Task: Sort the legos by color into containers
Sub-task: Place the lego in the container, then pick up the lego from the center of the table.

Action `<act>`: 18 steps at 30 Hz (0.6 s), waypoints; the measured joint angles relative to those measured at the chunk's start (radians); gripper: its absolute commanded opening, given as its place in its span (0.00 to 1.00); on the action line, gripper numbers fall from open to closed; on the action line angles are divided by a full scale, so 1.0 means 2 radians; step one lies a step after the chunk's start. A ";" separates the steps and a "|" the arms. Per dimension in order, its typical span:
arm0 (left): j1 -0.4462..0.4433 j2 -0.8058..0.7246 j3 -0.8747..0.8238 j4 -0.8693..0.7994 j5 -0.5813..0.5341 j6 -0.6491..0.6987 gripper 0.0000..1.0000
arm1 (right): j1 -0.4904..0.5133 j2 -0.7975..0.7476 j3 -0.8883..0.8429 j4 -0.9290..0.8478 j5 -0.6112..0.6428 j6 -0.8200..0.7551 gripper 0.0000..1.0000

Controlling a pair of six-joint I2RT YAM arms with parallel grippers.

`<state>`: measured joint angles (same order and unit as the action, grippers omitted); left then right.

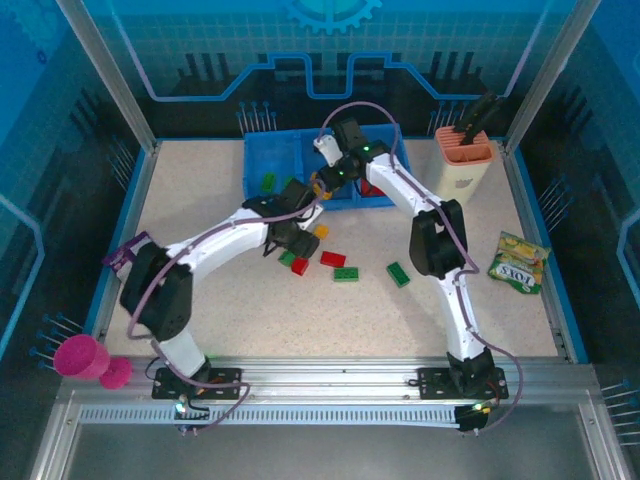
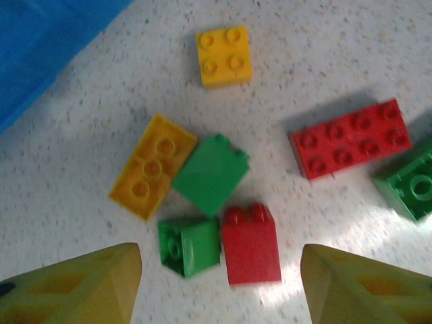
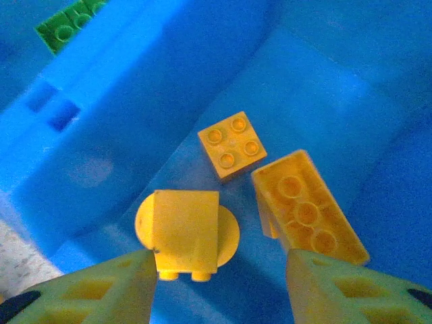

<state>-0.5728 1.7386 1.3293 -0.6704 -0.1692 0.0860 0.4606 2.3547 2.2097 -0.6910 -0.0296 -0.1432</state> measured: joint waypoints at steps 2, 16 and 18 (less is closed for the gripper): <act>0.000 0.049 0.052 -0.015 -0.010 -0.004 0.64 | 0.000 -0.023 -0.015 0.005 -0.003 0.000 0.56; -0.015 0.175 0.201 -0.173 -0.064 -0.248 0.64 | -0.019 -0.135 -0.092 0.047 -0.016 0.007 0.63; -0.024 0.175 0.201 -0.181 -0.065 -0.282 0.65 | -0.026 -0.137 -0.103 0.054 -0.019 0.011 0.64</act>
<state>-0.6201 2.0884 1.7306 -1.0317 -0.2993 -0.4778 0.4080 2.0815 2.0037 -0.5838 -0.0673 -0.1211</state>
